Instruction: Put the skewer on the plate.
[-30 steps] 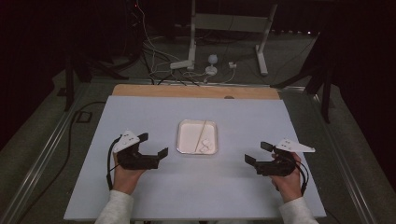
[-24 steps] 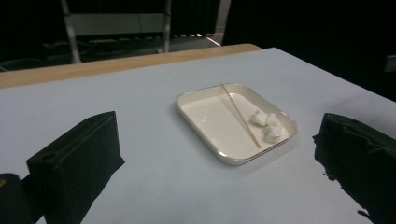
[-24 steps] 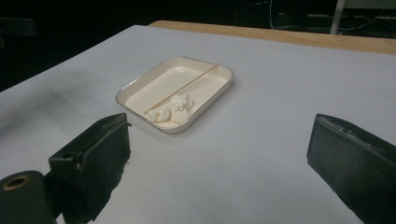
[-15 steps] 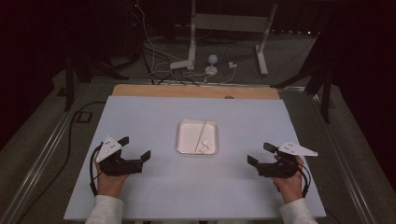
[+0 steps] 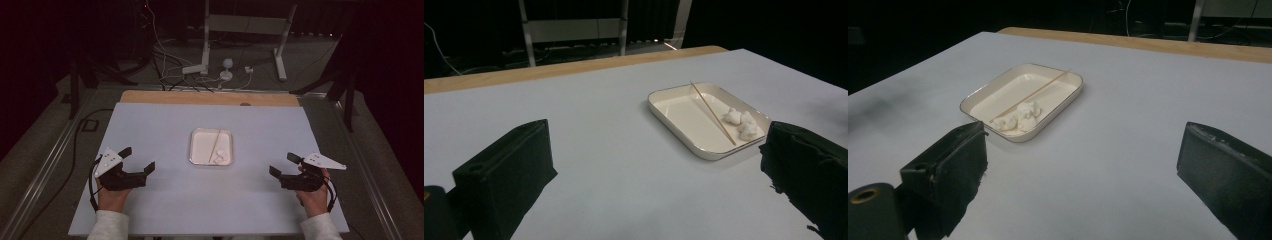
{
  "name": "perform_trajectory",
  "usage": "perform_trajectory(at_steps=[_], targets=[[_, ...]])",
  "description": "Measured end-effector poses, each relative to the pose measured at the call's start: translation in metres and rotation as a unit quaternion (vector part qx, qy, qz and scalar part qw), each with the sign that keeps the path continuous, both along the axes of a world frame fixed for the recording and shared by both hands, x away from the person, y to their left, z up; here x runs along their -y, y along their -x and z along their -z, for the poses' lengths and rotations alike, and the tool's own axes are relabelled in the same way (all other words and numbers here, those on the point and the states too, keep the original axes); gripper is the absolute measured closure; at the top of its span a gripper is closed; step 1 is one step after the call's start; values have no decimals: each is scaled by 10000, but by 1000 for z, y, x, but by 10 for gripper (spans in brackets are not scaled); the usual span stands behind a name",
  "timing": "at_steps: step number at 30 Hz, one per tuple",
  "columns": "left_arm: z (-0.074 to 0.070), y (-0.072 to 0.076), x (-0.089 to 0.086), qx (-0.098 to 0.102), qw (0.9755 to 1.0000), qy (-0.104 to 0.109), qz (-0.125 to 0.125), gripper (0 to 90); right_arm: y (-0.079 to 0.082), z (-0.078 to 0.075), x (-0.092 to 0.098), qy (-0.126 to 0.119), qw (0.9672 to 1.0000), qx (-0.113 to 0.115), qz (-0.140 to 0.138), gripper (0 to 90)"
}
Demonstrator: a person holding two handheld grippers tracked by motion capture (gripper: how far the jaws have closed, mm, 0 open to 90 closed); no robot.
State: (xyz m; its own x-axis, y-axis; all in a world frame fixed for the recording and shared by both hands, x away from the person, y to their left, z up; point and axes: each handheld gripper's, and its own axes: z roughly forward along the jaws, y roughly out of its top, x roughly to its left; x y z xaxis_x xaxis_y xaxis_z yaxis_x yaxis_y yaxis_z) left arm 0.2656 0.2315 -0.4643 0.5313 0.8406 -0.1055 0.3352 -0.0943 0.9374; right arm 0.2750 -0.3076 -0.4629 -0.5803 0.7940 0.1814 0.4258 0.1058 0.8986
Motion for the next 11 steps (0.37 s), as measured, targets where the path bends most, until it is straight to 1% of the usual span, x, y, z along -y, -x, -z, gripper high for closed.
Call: perform_trajectory(at_steps=[4, 11], targets=[[0, 1, -2, 47, 10000, 49, -61, 12, 0, 0, 0, 27, 10000, 9, -3, 59], [2, 1, -2, 19, 10000, 62, -74, 12, 1, 1, -1, 104, 9999, -8, -21, 43]])
